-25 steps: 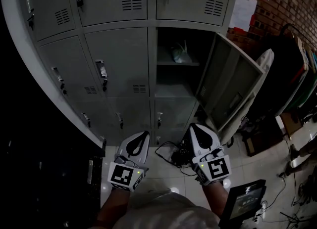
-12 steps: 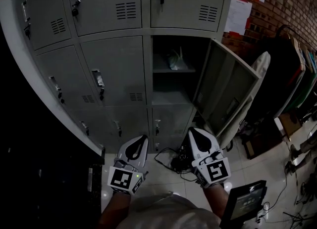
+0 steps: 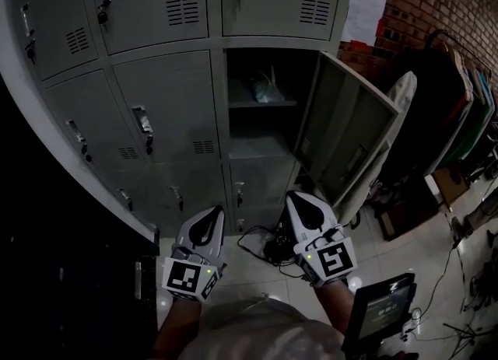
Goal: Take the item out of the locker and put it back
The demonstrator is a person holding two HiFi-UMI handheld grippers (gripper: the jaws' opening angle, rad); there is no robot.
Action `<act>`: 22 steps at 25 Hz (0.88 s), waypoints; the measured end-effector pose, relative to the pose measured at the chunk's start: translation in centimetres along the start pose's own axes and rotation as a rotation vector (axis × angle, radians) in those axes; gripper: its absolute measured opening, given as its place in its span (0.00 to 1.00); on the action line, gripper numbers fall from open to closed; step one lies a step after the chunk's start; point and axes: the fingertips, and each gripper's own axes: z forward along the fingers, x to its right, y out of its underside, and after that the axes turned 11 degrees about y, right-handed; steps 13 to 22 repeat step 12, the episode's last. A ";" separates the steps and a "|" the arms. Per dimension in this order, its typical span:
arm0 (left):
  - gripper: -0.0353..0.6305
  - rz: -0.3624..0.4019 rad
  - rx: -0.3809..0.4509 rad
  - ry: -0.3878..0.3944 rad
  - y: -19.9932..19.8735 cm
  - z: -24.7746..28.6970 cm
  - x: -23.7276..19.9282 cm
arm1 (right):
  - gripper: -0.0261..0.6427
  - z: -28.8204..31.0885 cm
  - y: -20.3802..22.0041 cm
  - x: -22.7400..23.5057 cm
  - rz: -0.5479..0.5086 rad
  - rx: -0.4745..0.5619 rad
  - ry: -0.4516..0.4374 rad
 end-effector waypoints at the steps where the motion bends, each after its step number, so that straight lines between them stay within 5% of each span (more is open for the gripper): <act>1: 0.06 0.001 -0.001 0.000 0.1 0.0 0.1 | 0.04 0.0 -0.1 0.1 0.003 0.005 0.002; 22: 0.06 0.005 0.009 -0.009 -0.3 0.7 0.0 | 0.04 0.7 -0.3 1.2 -0.012 0.011 0.008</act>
